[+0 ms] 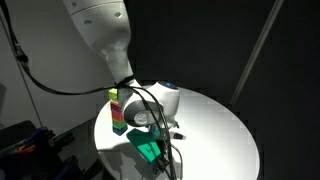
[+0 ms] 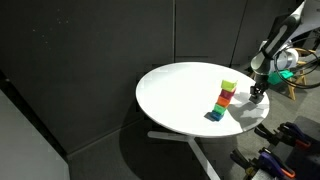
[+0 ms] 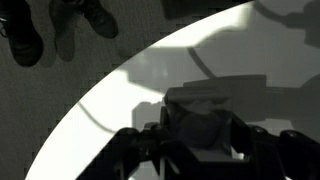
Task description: Take the purple block off of the stack of blocks
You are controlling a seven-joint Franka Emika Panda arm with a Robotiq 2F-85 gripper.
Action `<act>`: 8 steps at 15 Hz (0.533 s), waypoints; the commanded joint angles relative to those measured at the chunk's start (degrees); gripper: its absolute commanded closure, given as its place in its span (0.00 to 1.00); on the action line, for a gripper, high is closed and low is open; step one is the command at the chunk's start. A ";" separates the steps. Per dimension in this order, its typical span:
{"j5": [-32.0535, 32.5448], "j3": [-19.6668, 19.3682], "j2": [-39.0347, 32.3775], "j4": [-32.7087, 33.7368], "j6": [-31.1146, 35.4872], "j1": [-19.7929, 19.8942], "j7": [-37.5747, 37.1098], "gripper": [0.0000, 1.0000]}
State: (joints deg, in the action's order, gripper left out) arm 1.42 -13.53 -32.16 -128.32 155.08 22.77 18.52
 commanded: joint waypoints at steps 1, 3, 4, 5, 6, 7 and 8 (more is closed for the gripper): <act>0.54 0.34 -0.53 1.15 0.03 0.73 -1.25 0.71; 0.49 0.34 -0.58 1.23 -0.22 0.75 -1.34 0.20; 0.48 0.34 -0.63 1.29 -0.33 0.76 -1.39 0.14; 0.48 0.34 -0.65 1.31 -0.40 0.76 -1.43 0.06; 0.51 0.32 -0.59 1.29 -0.50 0.74 -1.45 0.01; 0.57 0.28 -0.22 1.08 -0.76 0.69 -1.43 0.00; 0.59 0.28 0.11 0.86 -0.87 0.68 -1.37 0.00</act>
State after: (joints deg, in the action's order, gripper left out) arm 1.42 -13.54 -32.53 -128.09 155.08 22.77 18.18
